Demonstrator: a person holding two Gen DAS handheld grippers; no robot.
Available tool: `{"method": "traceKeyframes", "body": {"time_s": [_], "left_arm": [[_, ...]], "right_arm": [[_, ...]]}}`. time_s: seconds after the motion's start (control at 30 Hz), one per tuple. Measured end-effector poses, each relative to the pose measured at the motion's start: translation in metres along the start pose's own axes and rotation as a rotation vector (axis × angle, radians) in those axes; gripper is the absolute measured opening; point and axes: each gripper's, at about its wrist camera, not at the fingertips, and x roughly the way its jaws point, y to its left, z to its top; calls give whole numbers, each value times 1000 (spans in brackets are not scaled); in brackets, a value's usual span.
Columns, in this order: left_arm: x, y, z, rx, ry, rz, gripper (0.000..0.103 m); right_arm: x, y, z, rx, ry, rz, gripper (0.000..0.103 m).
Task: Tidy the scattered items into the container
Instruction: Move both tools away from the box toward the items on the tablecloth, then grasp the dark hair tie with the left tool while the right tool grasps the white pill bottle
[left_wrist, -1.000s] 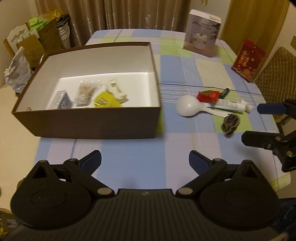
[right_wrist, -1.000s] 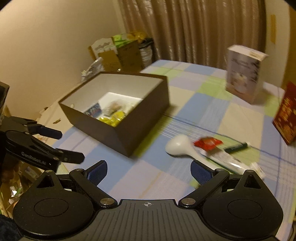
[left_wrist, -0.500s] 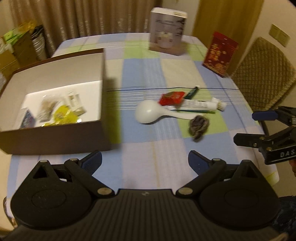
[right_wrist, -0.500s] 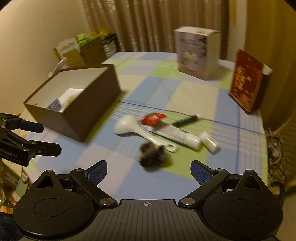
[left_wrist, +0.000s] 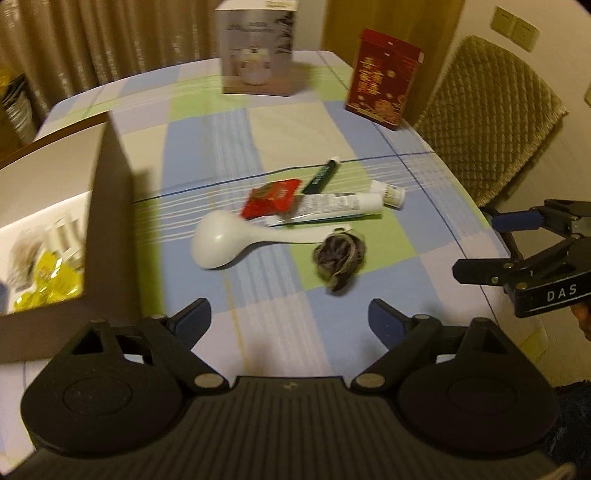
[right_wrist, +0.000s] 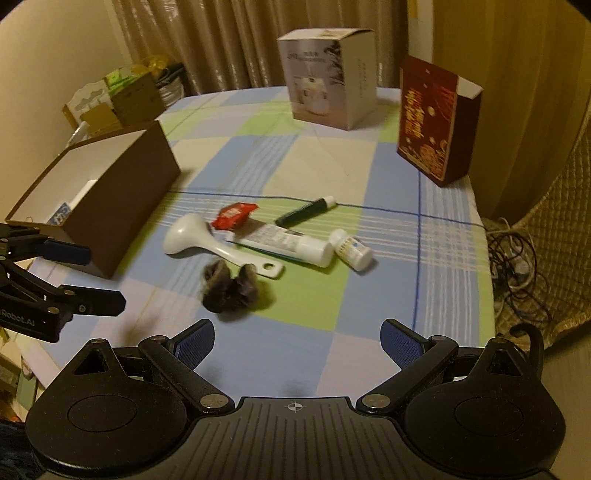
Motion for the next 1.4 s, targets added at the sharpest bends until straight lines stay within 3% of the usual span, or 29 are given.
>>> {"method": "traceKeyframes", "body": {"time_s": [0.5,0.77,1.03,1.17,1.2,1.23,1.27,1.3,1.4], "left_arm": [[76,-29,31,131,2,-90,73],[113,-35,36,172,55,-99,53],[126,-30,35,188,80,-119,22],[112,-25,42,184,43,-110,21],[109,-22,45,176,38,-101,21],[106,-18,47,165,35,-90,21],[103,-14,48,155,33,-79,21],[101,-10,50,143,32,-69,21],[94,1,51,109,30,-40,21]], "right_arm": [[30,-49,3,41,50,-28,101],[47,-65,14,28,67,-16,101],[73,-72,30,-58,59,54,101],[86,-69,39,-172,37,79,101],[90,-68,41,-206,35,81,100],[94,-67,43,-244,34,83,92],[98,-67,45,-279,38,98,72],[103,-66,47,-309,49,110,66],[115,-65,51,-391,60,108,66]]}}
